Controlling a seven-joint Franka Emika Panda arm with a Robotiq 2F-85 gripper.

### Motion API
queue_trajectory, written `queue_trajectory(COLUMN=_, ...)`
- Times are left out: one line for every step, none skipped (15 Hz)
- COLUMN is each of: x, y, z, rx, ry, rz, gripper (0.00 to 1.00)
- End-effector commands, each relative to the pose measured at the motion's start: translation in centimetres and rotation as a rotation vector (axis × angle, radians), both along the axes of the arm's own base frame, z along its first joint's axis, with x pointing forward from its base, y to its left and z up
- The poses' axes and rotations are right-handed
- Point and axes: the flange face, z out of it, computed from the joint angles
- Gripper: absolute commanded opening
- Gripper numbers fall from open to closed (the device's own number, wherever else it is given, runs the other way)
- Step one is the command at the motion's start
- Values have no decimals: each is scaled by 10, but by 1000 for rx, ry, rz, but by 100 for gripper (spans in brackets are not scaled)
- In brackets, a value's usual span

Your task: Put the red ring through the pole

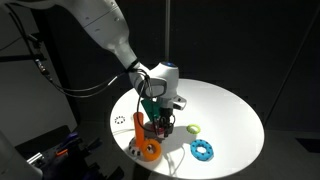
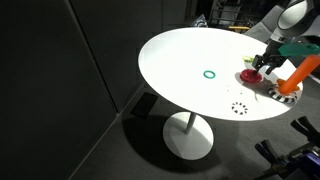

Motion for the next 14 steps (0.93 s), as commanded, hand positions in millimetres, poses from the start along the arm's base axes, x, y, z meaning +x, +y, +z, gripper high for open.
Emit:
queue_trajectory(x=6, y=1, z=2, rx=-10, ry=7, rz=22, gripper=43)
queue_trajectory(x=6, y=3, z=2, rx=-11, ry=6, rz=22, gripper=33)
queue_trajectory(x=7, y=4, z=5, rx=-15, ry=2, rz=26, gripper=26)
queue_trajectory(x=7, y=5, z=7, rx=-18, ry=1, rz=28, gripper=16)
queue_trajectory(x=8, y=7, z=12, rx=-21, ry=-5, rz=33, gripper=9)
queue_trajectory(x=9, y=8, z=19, rx=-21, ry=-14, rz=34, gripper=8)
queue_trajectory(x=9, y=9, z=25, rx=-19, ry=-22, rz=37, gripper=9)
queue_trajectory(x=10, y=10, z=32, rx=-22, ry=-28, rz=38, gripper=9)
queue_trajectory(x=10, y=11, z=38, rx=-21, ry=-34, rz=40, gripper=9)
queue_trajectory(x=11, y=12, z=47, rx=-25, ry=-45, rz=39, gripper=9)
queue_trajectory(x=11, y=13, z=55, rx=-23, ry=-53, rz=43, gripper=9)
queue_trajectory(x=11, y=14, z=65, rx=-21, ry=-63, rz=47, gripper=9)
queue_trajectory(x=10, y=15, z=75, rx=-12, ry=-71, rz=54, gripper=9)
queue_trajectory(x=8, y=16, z=86, rx=-9, ry=-77, rz=56, gripper=8)
